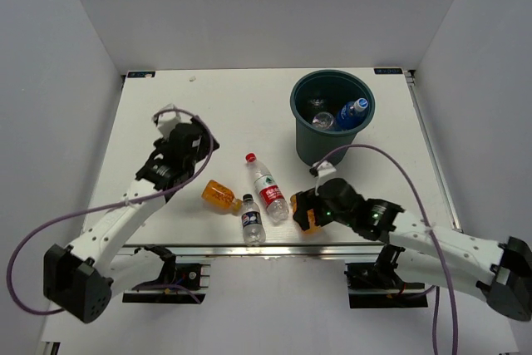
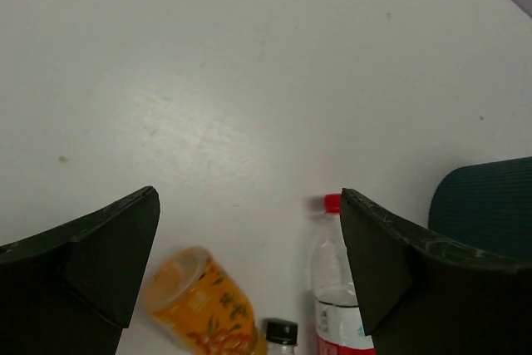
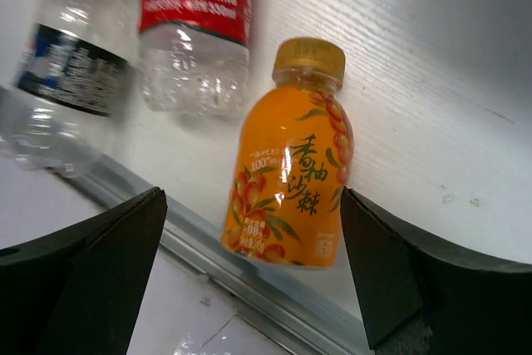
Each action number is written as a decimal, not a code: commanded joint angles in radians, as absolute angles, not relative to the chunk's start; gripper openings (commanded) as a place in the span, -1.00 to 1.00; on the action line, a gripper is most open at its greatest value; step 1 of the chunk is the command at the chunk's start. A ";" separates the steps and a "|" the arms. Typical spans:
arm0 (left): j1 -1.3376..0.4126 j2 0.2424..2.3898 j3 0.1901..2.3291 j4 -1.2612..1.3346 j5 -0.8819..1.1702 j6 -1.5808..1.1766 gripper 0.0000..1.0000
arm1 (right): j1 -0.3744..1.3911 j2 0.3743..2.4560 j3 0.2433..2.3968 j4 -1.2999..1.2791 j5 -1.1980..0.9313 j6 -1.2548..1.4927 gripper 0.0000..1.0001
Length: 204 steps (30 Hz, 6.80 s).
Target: Put the plastic bottles in the bin
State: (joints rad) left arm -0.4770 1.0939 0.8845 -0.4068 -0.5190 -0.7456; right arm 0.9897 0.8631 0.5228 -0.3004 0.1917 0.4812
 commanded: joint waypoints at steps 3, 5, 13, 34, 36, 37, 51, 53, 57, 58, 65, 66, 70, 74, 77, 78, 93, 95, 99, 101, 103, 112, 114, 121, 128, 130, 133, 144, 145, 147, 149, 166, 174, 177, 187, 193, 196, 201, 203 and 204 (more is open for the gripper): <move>-0.477 0.945 0.784 -0.552 -0.613 -0.945 0.96 | 1.080 1.090 0.607 -0.347 0.426 0.551 0.79; -0.477 0.891 0.766 -0.566 -0.609 -0.943 0.96 | 1.081 1.146 0.615 -0.347 0.449 0.557 0.79; -0.476 0.810 0.713 -0.592 -0.612 -0.960 0.96 | 1.085 1.128 0.635 -0.347 0.462 0.572 0.18; -0.476 0.822 0.629 -0.563 -0.489 -0.951 0.96 | 0.824 1.093 1.224 -0.218 0.375 0.265 -0.13; -0.476 0.816 0.615 -0.561 -0.477 -0.951 0.96 | 0.704 1.170 1.308 -0.256 0.359 0.265 -0.13; -0.474 0.812 0.609 -0.558 -0.463 -0.957 0.96 | 0.657 1.196 1.330 -0.267 0.364 0.247 -0.12; -0.476 0.827 0.543 -0.486 -0.301 -0.942 0.96 | 0.427 1.358 1.376 -0.330 0.279 0.282 0.79; -0.476 0.833 0.534 -0.469 -0.260 -0.936 0.96 | 0.407 1.359 1.396 -0.339 0.265 0.285 0.79; -0.476 0.859 0.526 -0.460 -0.224 -0.948 0.96 | 0.397 1.339 1.401 -0.328 0.212 0.269 0.79; -0.476 0.864 0.525 -0.459 -0.219 -0.951 0.96 | 0.396 1.322 1.396 -0.322 0.200 0.268 0.79; -0.476 0.905 0.488 -0.434 -0.140 -1.006 0.96 | 0.374 1.212 1.341 -0.275 0.143 0.285 0.79; -0.476 0.911 0.473 -0.422 -0.138 -1.018 0.96 | 0.368 1.200 1.326 -0.273 0.144 0.290 0.79; -0.476 0.960 0.416 -0.330 -0.085 -1.060 0.96 | 0.336 1.125 1.266 -0.252 0.173 0.318 0.79; -0.477 1.011 0.380 -0.272 -0.107 -1.083 0.96 | 0.284 1.106 1.247 -0.270 0.167 0.333 0.79; -0.476 1.028 0.388 -0.252 -0.144 -1.088 0.80 | 0.252 1.095 1.210 -0.268 0.129 0.347 0.79; -0.476 1.031 0.391 -0.250 -0.150 -1.086 0.73 | 0.241 1.092 1.195 -0.262 0.121 0.351 0.79; -0.477 0.836 0.647 -0.404 -0.399 -0.988 -0.27 | 0.095 0.928 1.020 -0.273 0.173 0.466 0.79; -0.477 0.859 0.737 -0.364 -0.399 -0.919 -0.27 | 0.075 0.913 1.003 -0.288 0.187 0.483 0.79; -0.477 0.972 0.869 -0.269 -0.342 -0.810 -0.37 | 0.043 0.868 0.938 -0.331 0.241 0.537 0.79; -0.477 1.038 0.964 -0.175 -0.284 -0.737 -0.37 | 0.029 0.839 0.898 -0.339 0.273 0.572 0.79; -0.477 1.171 1.114 -0.161 -0.203 -0.694 -0.37 | 0.025 0.802 0.844 -0.366 0.319 0.595 0.79; -0.604 1.662 1.708 -0.196 0.046 -0.367 -0.37 | 0.020 0.723 0.677 -0.347 0.304 0.603 0.79; -0.626 1.732 1.833 -0.177 0.115 -0.365 -0.38 | 0.020 0.675 0.620 -0.305 0.293 0.618 0.79; -0.676 2.012 2.157 -0.269 0.170 -0.373 -0.20 | 0.017 0.629 0.598 -0.337 0.351 0.601 0.79; -0.712 2.083 2.230 -0.279 0.219 -0.382 0.37 | 0.017 0.608 0.597 -0.307 0.293 0.537 0.79; -0.712 2.076 2.238 -0.291 0.213 -0.377 0.70 | 0.017 0.592 0.594 -0.273 0.209 0.505 0.79; -0.712 2.046 2.241 -0.321 0.183 -0.362 0.96 | 0.018 0.531 0.580 -0.229 0.082 0.459 0.79; -0.661 1.810 1.973 -0.373 -0.124 -0.356 0.96 | 0.093 0.451 0.551 -0.078 -0.484 0.365 0.79; -0.641 1.731 1.907 -0.355 -0.133 -0.389 0.96 | 0.119 0.451 0.548 -0.065 -0.511 0.359 0.79; -0.550 1.643 1.682 -0.290 -0.114 -0.469 0.96 | 0.227 0.451 0.551 -0.064 -0.477 0.336 0.79; -0.484 1.505 1.454 -0.247 -0.130 -0.529 0.96 | 0.312 0.462 0.557 -0.072 -0.390 0.304 0.79; -0.425 0.902 0.642 -0.558 -0.618 -1.015 0.96 | 1.019 1.320 0.917 -0.060 0.247 0.258 0.79; -0.425 0.856 0.577 -0.577 -0.604 -1.016 0.96 | 1.022 1.681 1.095 -0.084 0.407 0.284 0.79; -0.425 0.871 0.591 -0.597 -0.626 -1.008 0.96 | 1.022 1.759 1.135 -0.101 0.406 0.308 0.75; -0.425 0.864 0.581 -0.575 -0.618 -0.997 0.96 | 1.020 1.738 1.146 -0.109 0.486 0.344 0.07; -0.425 0.876 0.580 -0.561 -0.598 -0.994 0.96 | 1.019 1.534 1.210 -0.104 0.399 0.183 -0.04; -0.425 0.879 0.577 -0.554 -0.591 -0.988 0.96 | 0.994 1.410 1.265 -0.051 0.367 0.078 -0.04; -0.425 0.890 0.572 -0.538 -0.571 -0.982 0.96 | 0.896 1.307 1.331 0.055 0.342 -0.183 -0.05; -0.425 0.897 0.574 -0.531 -0.558 -0.974 0.96 | 0.844 1.319 1.376 0.064 0.348 -0.236 -0.05; -0.425 0.900 0.575 -0.529 -0.557 -0.973 0.96 | 0.818 1.327 1.393 0.066 0.345 -0.250 -0.05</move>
State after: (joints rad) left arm -0.4259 0.8970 0.5694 -0.5499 -0.5732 -0.9867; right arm 0.8677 1.2942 1.3529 0.0097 0.3523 -0.0853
